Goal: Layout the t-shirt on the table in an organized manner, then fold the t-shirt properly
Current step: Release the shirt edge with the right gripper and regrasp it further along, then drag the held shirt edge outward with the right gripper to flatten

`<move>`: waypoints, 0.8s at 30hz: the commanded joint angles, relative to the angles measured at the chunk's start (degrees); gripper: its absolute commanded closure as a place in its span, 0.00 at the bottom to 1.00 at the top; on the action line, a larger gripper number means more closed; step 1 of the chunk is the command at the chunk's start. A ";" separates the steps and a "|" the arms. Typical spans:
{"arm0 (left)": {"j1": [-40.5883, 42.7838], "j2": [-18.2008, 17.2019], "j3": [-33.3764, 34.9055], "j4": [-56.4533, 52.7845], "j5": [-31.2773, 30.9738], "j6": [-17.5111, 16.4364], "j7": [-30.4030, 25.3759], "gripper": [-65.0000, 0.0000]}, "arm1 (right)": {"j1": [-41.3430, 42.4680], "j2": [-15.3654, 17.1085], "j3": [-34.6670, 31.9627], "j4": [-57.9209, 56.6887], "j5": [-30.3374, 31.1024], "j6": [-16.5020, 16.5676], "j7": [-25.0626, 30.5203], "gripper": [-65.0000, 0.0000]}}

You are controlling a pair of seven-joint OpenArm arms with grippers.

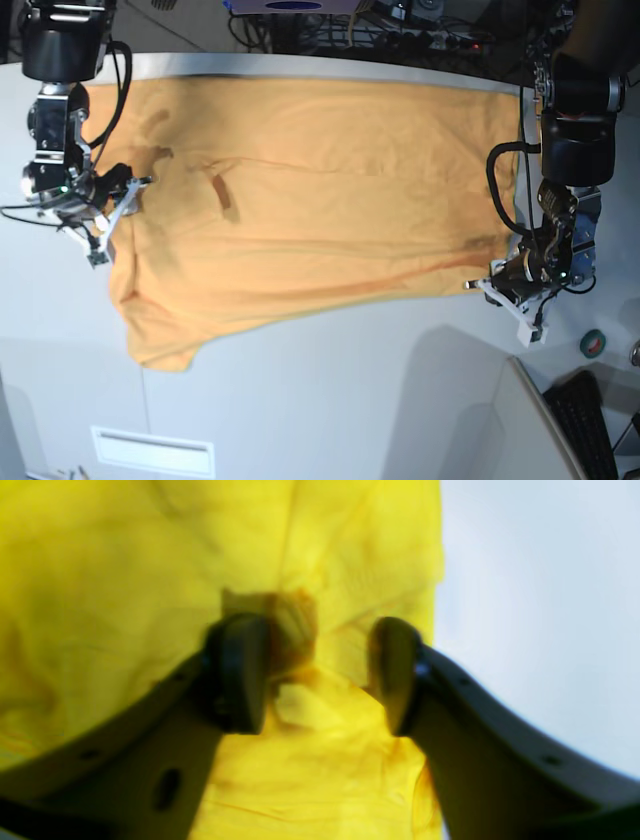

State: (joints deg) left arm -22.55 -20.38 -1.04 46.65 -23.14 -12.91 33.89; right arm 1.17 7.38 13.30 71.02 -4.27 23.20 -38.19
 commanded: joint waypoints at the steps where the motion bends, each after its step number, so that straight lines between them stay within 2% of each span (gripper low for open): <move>1: -1.41 -0.94 -0.24 0.77 -0.38 -0.15 -0.97 1.00 | 1.42 0.76 0.28 0.23 0.27 -0.12 0.96 0.68; 4: -1.41 -0.94 -0.24 0.69 -0.38 -0.15 -0.97 1.00 | 2.92 0.84 0.37 -1.62 0.36 -0.12 0.96 0.92; 5: -1.41 -0.94 -0.24 0.69 -0.38 -0.15 -0.97 1.00 | 3.36 0.93 0.37 -2.23 0.36 -0.12 0.96 0.98; 6: -1.41 -0.94 -0.24 0.69 -0.38 -0.15 -0.97 1.00 | 3.71 0.93 0.37 -2.58 0.36 -0.12 0.96 1.00; 16: -1.41 -0.94 -0.24 0.60 -0.38 -0.15 -1.05 1.00 | 5.03 1.02 0.37 -2.85 0.36 -0.12 0.96 1.00; 24: -1.41 -1.02 -0.24 0.60 -0.38 -0.15 -1.05 1.00 | 7.14 3.30 0.37 -2.94 0.27 -0.12 0.96 1.00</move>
State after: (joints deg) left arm -22.55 -20.43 -1.04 46.50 -23.18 -12.93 33.89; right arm 6.94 9.76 13.50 67.24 -4.25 23.18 -38.15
